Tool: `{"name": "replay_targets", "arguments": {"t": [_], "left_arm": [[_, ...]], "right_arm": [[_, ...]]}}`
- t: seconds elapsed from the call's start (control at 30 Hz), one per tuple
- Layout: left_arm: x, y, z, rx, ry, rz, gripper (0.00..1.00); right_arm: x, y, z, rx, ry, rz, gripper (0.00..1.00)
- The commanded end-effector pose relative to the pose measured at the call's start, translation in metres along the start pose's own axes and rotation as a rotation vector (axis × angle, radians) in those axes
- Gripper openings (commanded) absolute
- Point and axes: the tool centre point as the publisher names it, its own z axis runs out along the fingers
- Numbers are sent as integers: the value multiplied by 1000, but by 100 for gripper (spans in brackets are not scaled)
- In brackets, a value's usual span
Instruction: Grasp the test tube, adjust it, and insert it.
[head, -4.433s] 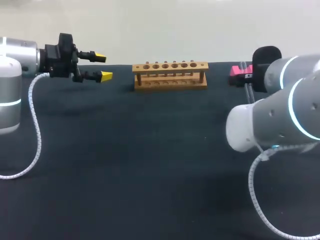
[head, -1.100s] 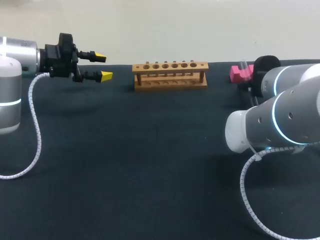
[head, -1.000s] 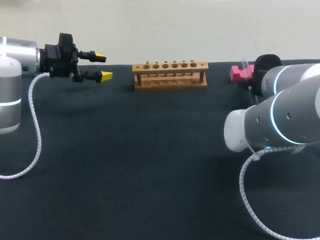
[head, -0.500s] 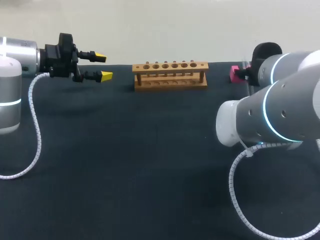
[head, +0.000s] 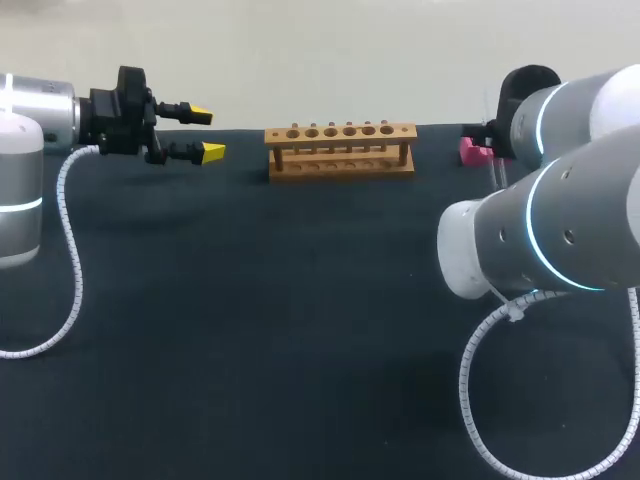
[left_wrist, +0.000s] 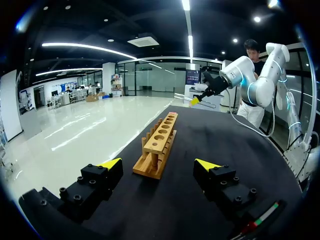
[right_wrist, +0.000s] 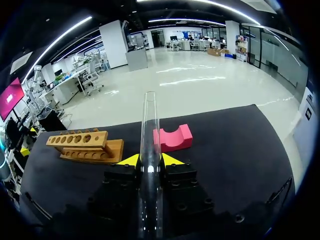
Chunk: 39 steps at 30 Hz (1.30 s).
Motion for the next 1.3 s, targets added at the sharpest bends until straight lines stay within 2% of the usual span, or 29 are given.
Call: {"name": "replay_targets", "arguments": {"t": [0.03, 0.37, 0.77, 1.1, 1.3], "left_arm": [[1, 0, -1, -1, -4, 3, 100], [1, 0, -1, -1, -4, 3, 100], [1, 0, -1, -1, -4, 3, 100], [1, 0, -1, -1, -4, 3, 100], [1, 0, -1, -1, -4, 3, 100]], "right_arm": [[-1, 1, 0, 7, 0, 0, 0], [-1, 4, 1, 12, -8, 1, 0], [4, 64, -1, 42, -66, 2, 0], [10, 106, -2, 34, -38, 15, 0], [17, 133, 7, -6, -26, 29, 0]]}}
